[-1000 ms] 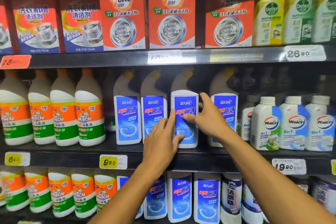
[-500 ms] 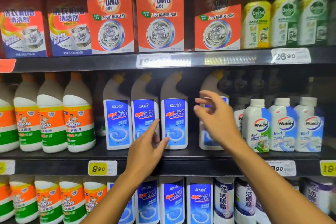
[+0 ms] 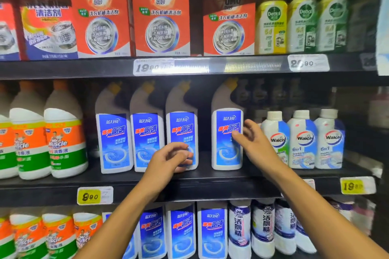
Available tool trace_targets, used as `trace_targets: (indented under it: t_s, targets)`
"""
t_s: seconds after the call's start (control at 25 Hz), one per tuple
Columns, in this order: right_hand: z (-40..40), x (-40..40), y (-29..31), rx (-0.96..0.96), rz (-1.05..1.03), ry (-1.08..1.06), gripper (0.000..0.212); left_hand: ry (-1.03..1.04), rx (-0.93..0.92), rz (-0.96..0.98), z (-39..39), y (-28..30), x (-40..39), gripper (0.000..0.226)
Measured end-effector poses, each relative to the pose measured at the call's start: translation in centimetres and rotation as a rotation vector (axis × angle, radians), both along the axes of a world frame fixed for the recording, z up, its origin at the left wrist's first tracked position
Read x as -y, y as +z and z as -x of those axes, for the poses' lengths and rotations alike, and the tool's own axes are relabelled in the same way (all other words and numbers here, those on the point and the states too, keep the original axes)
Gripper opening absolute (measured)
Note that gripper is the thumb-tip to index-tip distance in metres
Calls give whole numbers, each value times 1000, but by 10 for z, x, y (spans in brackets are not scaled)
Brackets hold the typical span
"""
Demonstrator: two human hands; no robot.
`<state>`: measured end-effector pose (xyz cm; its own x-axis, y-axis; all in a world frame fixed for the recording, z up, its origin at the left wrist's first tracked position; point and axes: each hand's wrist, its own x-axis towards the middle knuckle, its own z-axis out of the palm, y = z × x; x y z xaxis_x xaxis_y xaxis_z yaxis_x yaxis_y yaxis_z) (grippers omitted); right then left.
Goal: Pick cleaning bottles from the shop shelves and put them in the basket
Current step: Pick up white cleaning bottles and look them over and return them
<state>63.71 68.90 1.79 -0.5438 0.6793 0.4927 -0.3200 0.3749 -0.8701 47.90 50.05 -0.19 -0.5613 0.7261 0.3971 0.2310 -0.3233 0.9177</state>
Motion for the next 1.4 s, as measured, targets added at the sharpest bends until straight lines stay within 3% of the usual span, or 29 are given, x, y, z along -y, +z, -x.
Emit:
trace_targets:
  t_s: [0.12,0.48,0.72,1.0,1.4]
  targets:
    - [4,-3,-8,-12,88,133,29,21,24,27,3,-2,3,11]
    - [-10,17,4,54,26,37,30,127,80,38,-1,5,38,13]
    - [-59,50,0,82,126,125,23,149,94,3,-18,5,84,21]
    - [-77,118,-41,50,174,316,22,-163,9,236,-81,-50,93,60]
    - [-58,203,-74,164,125,364,23,-122,147,125,-85,-112,152,51]
